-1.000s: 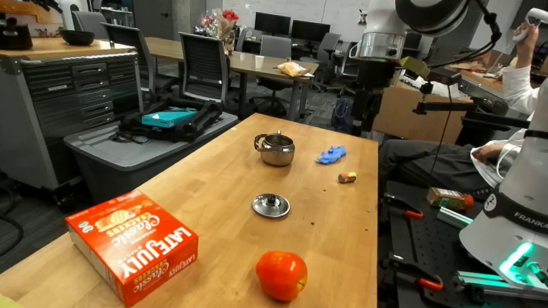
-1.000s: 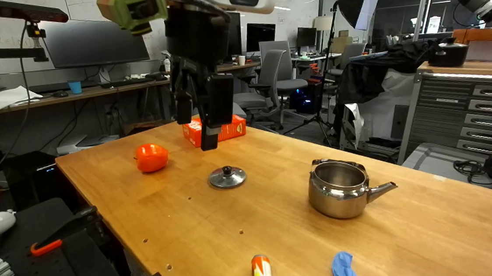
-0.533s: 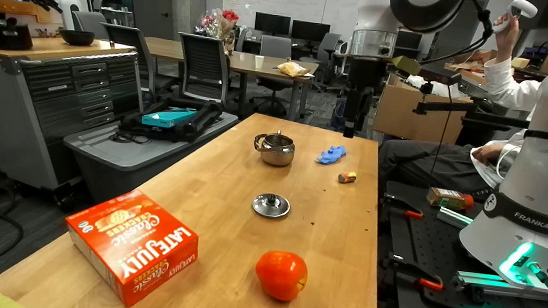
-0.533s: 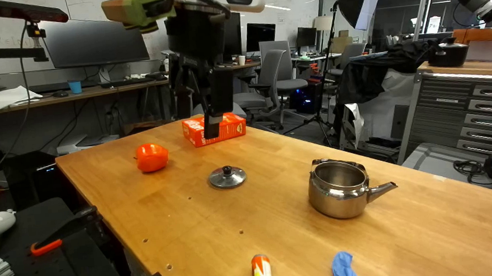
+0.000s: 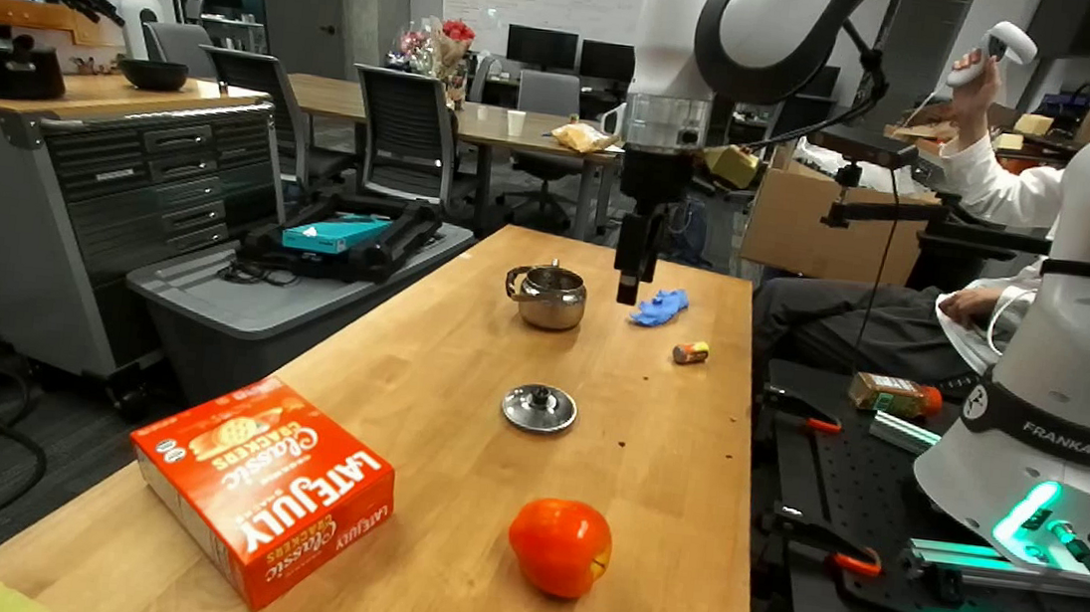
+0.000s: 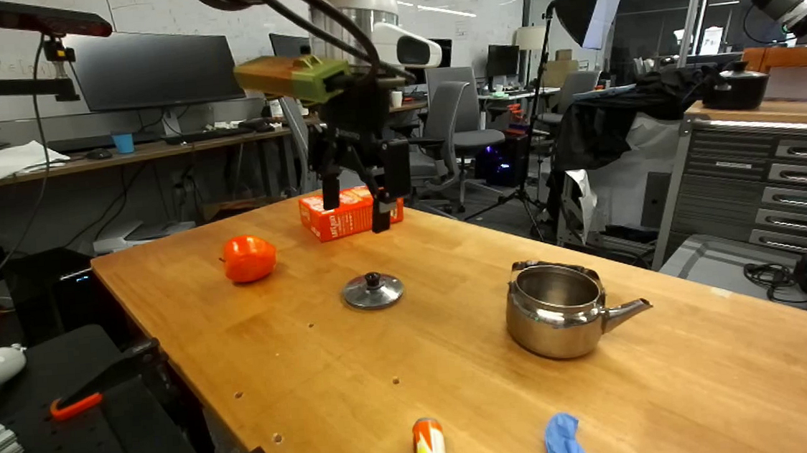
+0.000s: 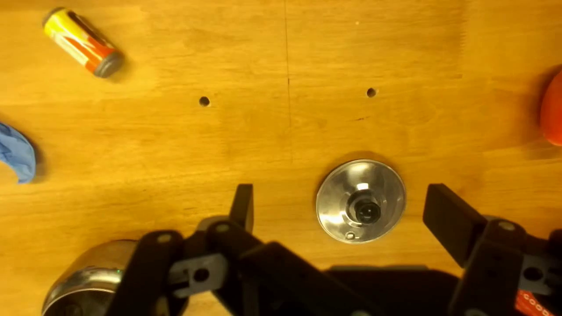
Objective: Put the lid on the kettle
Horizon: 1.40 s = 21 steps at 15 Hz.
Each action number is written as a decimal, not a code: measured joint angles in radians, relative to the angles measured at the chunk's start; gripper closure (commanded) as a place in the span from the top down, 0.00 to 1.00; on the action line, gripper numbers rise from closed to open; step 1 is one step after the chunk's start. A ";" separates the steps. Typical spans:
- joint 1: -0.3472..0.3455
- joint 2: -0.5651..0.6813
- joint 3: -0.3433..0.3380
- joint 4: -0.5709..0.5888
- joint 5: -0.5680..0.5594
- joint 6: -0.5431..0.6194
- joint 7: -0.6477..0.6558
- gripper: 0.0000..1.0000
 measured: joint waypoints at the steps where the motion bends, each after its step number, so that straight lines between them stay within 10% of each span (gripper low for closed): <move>1: 0.000 0.038 0.003 0.018 0.000 0.020 -0.009 1.00; 21: 0.003 0.444 0.136 0.166 -0.029 0.320 -0.215 1.00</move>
